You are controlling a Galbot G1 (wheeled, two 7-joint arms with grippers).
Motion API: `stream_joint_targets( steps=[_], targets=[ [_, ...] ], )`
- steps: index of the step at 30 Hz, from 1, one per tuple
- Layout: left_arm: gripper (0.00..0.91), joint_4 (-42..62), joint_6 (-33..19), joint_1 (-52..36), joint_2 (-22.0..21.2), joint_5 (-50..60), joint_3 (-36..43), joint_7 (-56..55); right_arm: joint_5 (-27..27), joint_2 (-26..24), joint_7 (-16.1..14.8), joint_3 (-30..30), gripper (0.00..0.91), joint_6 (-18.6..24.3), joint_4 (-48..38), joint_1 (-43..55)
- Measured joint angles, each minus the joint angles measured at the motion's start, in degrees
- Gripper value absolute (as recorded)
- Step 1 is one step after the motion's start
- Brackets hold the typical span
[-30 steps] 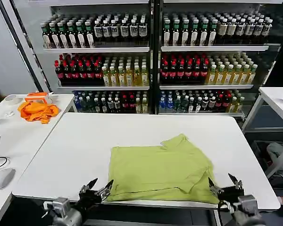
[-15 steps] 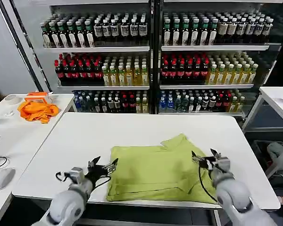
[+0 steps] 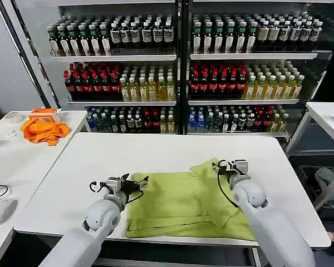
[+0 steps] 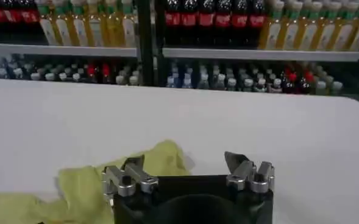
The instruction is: Fold and organize the clothes.
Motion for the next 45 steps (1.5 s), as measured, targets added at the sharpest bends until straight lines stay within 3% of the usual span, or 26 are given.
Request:
stream_joint_targets(
  steps=[3, 4, 5, 6, 7, 8, 30, 45],
  targets=[
    [0.907, 1.36, 0.01, -0.84, -0.17, 0.01, 0.91, -0.17, 0.41, 0.91, -0.39, -0.87, 0.907, 0.0, -2.47, 1.39],
    [0.524, 1.69, 0.04, -1.06, -0.23, 0.01, 1.14, -0.27, 0.57, 1.16, -0.52, -1.07, 0.635, 0.0, -3.19, 1.7],
    [0.302, 1.93, 0.05, -1.24, -0.24, -0.02, 1.34, -0.27, 0.73, 1.38, -0.63, -1.26, 0.403, 0.0, -3.88, 1.99],
    [0.05, 2.18, 0.05, -1.43, -0.26, -0.03, 1.54, -0.26, 0.89, 1.55, -0.66, -1.4, 0.101, 0.0, -4.32, 2.18],
    [0.03, 2.39, 0.03, -1.58, -0.27, -0.05, 1.68, -0.29, 0.94, 1.71, -0.66, -1.48, 0.02, 0.02, -4.67, 2.35],
    [0.03, 2.54, -0.03, -1.67, -0.28, -0.06, 1.82, -0.3, 0.99, 1.86, -0.66, -1.52, 0.0, 0.05, -5.01, 2.51],
    [0.03, 1.56, -2.27, 0.59, 0.58, -0.76, 0.77, 1.92, 2.57, 1.49, -1.61, -1.08, 0.0, 0.94, -4.32, 1.44],
    [0.03, -2.77, -6.89, 3.53, 2.53, -3.17, -2.58, 3.84, 4.98, -2.37, -2.36, 3.13, 0.0, 0.5, 4.5, -2.96]
  ],
)
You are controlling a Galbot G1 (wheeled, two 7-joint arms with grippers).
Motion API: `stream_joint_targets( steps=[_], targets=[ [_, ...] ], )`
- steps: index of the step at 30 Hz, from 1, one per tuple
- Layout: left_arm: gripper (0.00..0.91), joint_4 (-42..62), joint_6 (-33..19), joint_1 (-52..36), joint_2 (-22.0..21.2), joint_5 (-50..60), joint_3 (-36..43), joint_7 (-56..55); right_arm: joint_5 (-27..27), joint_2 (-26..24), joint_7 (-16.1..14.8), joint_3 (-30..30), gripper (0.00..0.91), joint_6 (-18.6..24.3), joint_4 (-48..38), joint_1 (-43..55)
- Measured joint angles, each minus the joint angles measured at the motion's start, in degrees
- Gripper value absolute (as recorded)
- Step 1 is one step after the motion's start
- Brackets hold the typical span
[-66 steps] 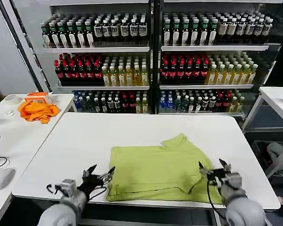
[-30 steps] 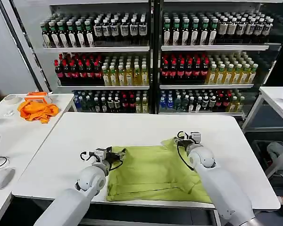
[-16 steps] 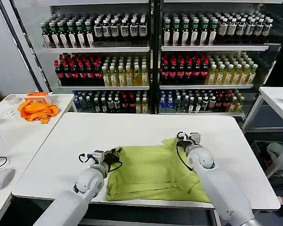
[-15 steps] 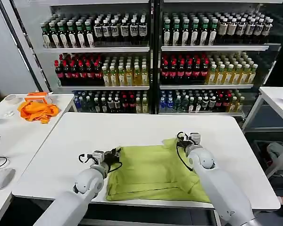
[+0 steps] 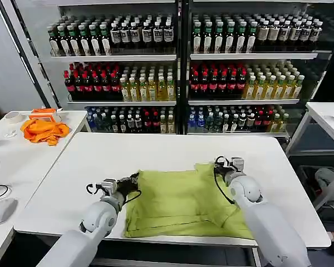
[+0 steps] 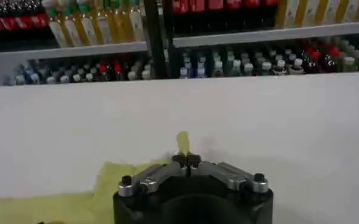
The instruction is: Fold and organize the clothes.
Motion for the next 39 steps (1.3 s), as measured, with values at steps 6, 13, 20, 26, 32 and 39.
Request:
stream_joint_targets(
  steps=[6, 13, 20, 26, 32, 39],
  targets=[
    [0.03, -3.32, -0.43, 2.03, 1.26, -0.22, -1.18, 0.94, 0.63, -2.64, -0.01, 2.65, 0.0, -0.38, 6.45, -3.88],
    [0.03, -7.91, -0.81, 5.53, 2.73, 0.52, -2.38, 1.77, 1.6, -6.07, 0.21, 6.81, 0.0, -0.52, 15.28, -11.19],
    [0.03, -12.41, -0.8, 9.91, 3.96, 1.77, -3.61, 2.81, 2.07, -9.12, 0.7, 12.17, 0.0, -0.55, 23.97, -19.59],
    [0.03, -16.38, -0.98, 14.28, 5.03, 3.79, -4.86, 3.28, 1.74, -9.98, 1.14, 16.7, 0.0, -0.55, 29.83, -26.94],
    [0.03, -18.55, -1.12, 18.63, 5.43, 5.65, -6.27, 4.02, 1.23, -10.03, 1.29, 20.48, 0.0, -0.58, 34.08, -34.13],
    [0.03, -18.82, -1.21, 22.2, 5.11, 8.17, -6.51, 4.8, -0.41, -9.27, 1.78, 21.42, 0.0, -0.58, 34.99, -38.04]
  ],
)
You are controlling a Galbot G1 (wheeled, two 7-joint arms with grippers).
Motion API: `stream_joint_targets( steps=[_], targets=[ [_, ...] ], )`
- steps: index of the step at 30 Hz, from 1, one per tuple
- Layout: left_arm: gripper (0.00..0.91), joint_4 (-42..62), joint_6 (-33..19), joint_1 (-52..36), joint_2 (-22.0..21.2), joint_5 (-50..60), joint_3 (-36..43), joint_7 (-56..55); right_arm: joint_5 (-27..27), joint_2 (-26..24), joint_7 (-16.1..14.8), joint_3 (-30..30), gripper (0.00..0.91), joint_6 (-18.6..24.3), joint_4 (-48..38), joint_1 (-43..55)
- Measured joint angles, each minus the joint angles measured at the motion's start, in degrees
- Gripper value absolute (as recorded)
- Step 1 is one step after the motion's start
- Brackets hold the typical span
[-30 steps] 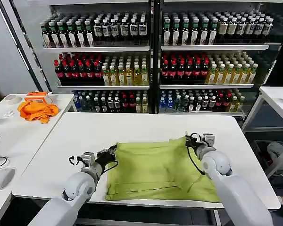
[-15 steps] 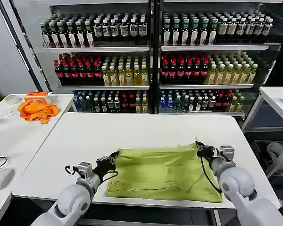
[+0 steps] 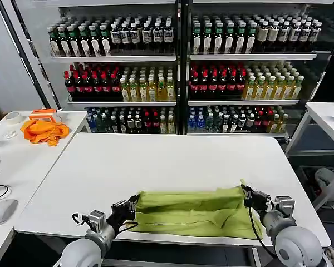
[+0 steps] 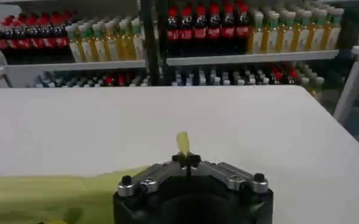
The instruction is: Fold and organize the clothes.
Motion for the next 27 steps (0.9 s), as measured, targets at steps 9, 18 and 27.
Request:
stream_joint_targets(
  steps=[9, 18, 27],
  targets=[
    [0.685, 1.25, -0.39, 1.16, -0.93, 2.94, -0.42, -0.11, -2.63, 1.24, 0.36, -1.73, 0.907, -0.07, -0.64, -1.27],
    [0.907, 1.83, -1.37, 1.95, -2.26, 6.23, -1.13, -1.2, -6.01, 1.89, -0.49, -2.55, 0.907, 0.19, 0.0, -2.63],
    [0.907, 0.73, -2.92, 4.91, -5.77, 8.85, -2.32, -4.65, -8.47, 2.69, -0.69, -1.85, 0.907, 0.41, 2.18, -4.91]
  ],
)
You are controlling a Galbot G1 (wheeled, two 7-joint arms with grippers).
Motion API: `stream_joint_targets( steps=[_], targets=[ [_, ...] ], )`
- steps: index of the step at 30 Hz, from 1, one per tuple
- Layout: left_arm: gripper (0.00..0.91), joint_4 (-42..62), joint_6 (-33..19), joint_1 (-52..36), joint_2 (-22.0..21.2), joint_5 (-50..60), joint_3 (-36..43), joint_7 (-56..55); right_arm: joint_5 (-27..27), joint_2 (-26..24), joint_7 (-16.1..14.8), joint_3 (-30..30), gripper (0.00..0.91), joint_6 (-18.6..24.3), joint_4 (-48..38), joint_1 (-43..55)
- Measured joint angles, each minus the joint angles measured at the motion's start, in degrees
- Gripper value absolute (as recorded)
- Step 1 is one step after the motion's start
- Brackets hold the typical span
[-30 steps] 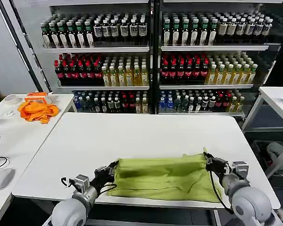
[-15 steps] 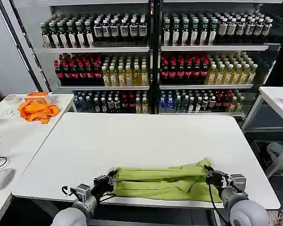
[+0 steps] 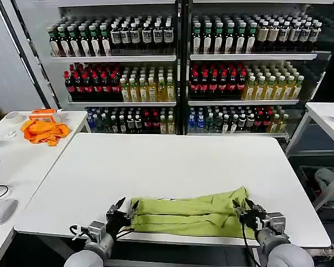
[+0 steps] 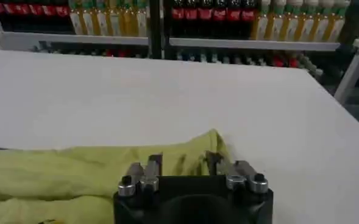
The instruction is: Fold and organize the clothes.
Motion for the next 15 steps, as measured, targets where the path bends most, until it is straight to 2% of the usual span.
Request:
stream_joint_targets(
  steps=[5, 6, 7, 8, 9, 11, 15],
  targets=[
    [0.907, 0.39, -0.19, 1.23, -3.21, 1.16, 0.24, -1.76, -0.81, 0.64, 0.0, 0.17, 0.907, 0.03, 0.44, -0.94],
    [0.796, 0.5, -0.25, 1.32, -3.82, 1.34, 0.33, -1.97, -0.97, 0.77, 0.04, 0.1, 0.907, 0.04, 0.44, -1.01],
    [0.645, 0.66, -0.28, 1.38, -4.59, 1.51, 0.45, -2.22, -1.1, 0.87, 0.07, 0.0, 0.907, 0.04, 0.45, -1.08],
    [0.453, 0.81, -0.33, 1.44, -5.23, 1.67, 0.58, -2.36, -1.33, 1.0, 0.21, -0.12, 0.907, 0.04, 0.49, -1.14],
    [0.121, 0.97, -0.42, 1.49, -5.83, 1.88, 0.69, -2.52, -1.47, 1.12, 0.25, -0.27, 0.907, 0.04, 0.62, -1.22],
    [0.02, 1.47, -0.73, 1.72, -7.01, 2.42, 0.94, -2.94, -1.67, 1.35, 0.39, -0.45, 0.907, 0.03, 0.87, -1.36],
    [0.02, 2.07, -1.54, 2.46, -8.68, 3.28, 1.32, -3.37, -1.91, 1.55, 0.54, -0.45, 0.907, 0.03, 1.06, -1.68]
  ],
)
